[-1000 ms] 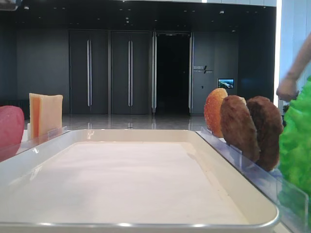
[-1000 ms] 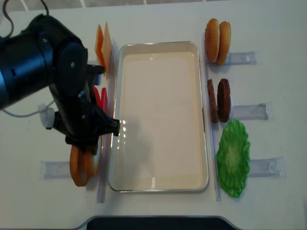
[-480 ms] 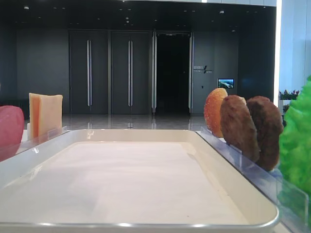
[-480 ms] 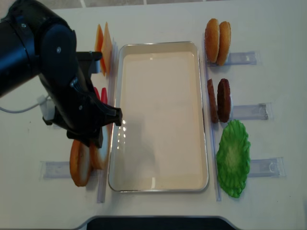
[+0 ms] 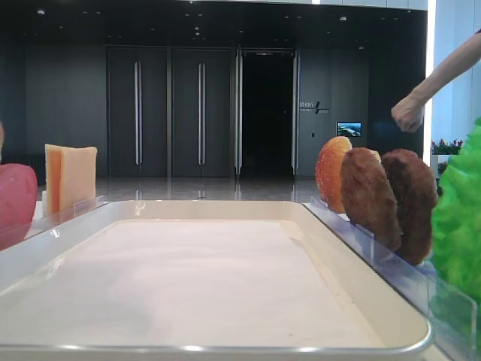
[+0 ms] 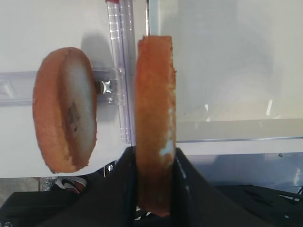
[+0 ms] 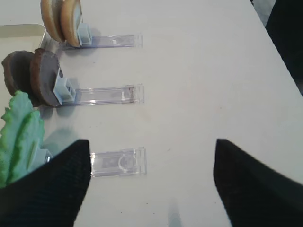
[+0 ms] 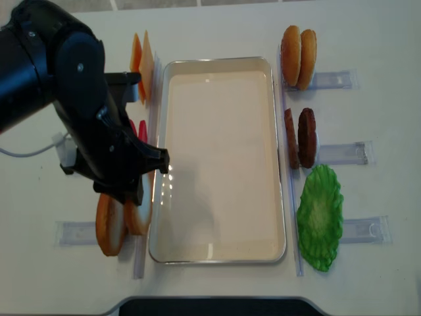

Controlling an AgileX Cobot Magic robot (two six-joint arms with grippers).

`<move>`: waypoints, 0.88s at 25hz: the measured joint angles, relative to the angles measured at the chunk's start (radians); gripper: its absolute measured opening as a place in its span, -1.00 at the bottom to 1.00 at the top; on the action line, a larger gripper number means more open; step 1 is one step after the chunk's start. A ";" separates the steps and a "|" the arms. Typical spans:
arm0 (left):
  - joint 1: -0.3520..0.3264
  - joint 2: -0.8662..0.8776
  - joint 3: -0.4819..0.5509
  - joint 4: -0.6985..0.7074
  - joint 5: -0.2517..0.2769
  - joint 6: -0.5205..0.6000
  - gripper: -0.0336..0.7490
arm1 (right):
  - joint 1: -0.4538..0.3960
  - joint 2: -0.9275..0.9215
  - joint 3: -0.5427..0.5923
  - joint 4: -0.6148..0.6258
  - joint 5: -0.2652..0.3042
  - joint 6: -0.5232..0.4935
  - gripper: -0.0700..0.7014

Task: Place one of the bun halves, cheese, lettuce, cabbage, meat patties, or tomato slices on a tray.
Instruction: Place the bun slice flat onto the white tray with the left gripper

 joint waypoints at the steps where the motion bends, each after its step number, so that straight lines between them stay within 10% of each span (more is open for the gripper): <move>1: 0.000 0.000 0.000 0.000 0.000 0.005 -0.56 | 0.000 0.000 0.000 0.000 0.000 0.000 0.58; 22: 0.000 0.143 0.000 -0.342 -0.384 0.265 -0.58 | 0.000 0.000 0.000 0.000 0.000 0.000 0.58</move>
